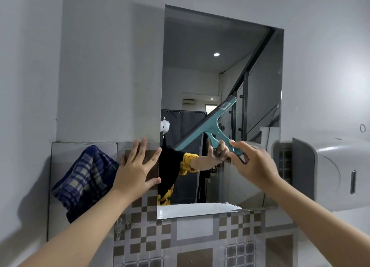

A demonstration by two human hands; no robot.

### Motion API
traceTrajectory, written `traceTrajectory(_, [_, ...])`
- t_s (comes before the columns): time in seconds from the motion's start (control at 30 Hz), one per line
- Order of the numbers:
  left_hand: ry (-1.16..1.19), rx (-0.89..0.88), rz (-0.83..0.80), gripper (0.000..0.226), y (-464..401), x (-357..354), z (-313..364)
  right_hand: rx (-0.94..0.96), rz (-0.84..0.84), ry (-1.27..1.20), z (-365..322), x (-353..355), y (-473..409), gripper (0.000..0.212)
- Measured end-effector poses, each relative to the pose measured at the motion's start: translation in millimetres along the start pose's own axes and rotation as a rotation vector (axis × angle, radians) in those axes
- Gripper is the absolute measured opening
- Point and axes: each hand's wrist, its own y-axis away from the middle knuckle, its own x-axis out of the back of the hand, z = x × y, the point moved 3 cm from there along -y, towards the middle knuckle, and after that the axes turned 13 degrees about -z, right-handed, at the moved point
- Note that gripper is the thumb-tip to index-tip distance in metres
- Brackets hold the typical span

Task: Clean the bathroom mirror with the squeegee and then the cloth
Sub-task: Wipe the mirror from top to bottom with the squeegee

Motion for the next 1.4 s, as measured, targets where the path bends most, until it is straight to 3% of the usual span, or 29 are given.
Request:
traceTrajectory(0.27, [0.014, -0.004, -0.011, 0.094, 1.4, 0.0, -0.5, 0.044, -0.085, 0.036, 44.3, 34.4, 9.5, 0.032])
traceTrajectory(0.53, [0.007, -0.001, -0.014, 0.096, -0.2, -2.8, -2.3, -0.059, -0.072, 0.034, 114.8, 55.6, 40.8, 0.04])
traceTrajectory(0.67, [-0.024, -0.001, -0.023, 0.097, -0.3, -4.0, -2.4, -0.108, -0.067, 0.037, 129.4, 56.2, 54.9, 0.025])
traceTrajectory(0.8, [-0.033, 0.009, -0.006, 0.095, -0.2, -1.0, -3.0, -0.135, -0.061, -0.102, 138.5, 45.1, 56.4, 0.052])
traceTrajectory(0.97, [-0.025, 0.029, -0.005, 0.096, 1.4, 1.8, -15.8, -0.213, -0.046, -0.21, 123.9, 18.0, 56.0, 0.02])
traceTrajectory(1.13, [0.002, 0.044, 0.023, 0.095, 1.7, -1.4, -12.4, -0.326, -0.028, -0.316, 101.6, 5.8, 66.7, 0.017])
traceTrajectory(1.2, [0.01, -0.06, -0.058, 0.095, 14.4, 0.0, 3.6, -0.517, -0.01, -0.376, 83.8, 15.8, 115.0, 0.016])
traceTrajectory(1.4, [0.017, -0.014, -0.057, 0.095, 9.7, 0.5, 5.6, -0.656, 0.123, -0.595, 52.8, -5.4, 108.4, 0.009])
